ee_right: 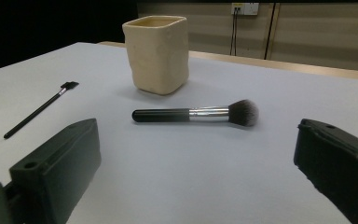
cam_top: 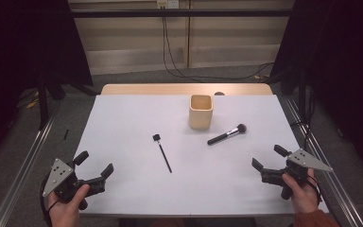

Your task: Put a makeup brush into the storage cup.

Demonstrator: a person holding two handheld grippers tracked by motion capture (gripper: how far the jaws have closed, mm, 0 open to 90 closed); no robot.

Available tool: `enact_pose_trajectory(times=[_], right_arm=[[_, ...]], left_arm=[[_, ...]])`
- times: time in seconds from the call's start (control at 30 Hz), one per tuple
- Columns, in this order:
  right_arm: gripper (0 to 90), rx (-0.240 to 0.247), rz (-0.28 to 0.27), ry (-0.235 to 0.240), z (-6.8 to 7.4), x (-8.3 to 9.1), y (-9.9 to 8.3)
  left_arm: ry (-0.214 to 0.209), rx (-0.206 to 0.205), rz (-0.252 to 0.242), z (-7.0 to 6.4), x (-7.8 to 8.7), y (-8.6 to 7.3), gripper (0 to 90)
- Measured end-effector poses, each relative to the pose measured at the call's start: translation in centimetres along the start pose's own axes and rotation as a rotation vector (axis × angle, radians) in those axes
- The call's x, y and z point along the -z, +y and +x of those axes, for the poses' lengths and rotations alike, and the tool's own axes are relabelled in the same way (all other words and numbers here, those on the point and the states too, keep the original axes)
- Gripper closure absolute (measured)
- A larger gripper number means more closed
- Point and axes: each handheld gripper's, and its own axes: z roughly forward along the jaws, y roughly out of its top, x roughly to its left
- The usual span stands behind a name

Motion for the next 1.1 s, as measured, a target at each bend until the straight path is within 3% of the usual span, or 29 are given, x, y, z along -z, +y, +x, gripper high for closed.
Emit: enact_pose_trajectory(times=[0.57, 1.1], right_arm=[[0.4, -0.010, -0.013, -0.010, 0.0, 0.6, -0.2], [0.3, -0.001, -0.007, -0.011, 0.0, 0.7, -0.3]], left_arm=[[-0.027, -0.015, 0.012, -0.3, -0.9, 0.1, 2.2], [-0.069, -0.027, 0.059, -1.4, -3.6, 0.7, 2.5]])
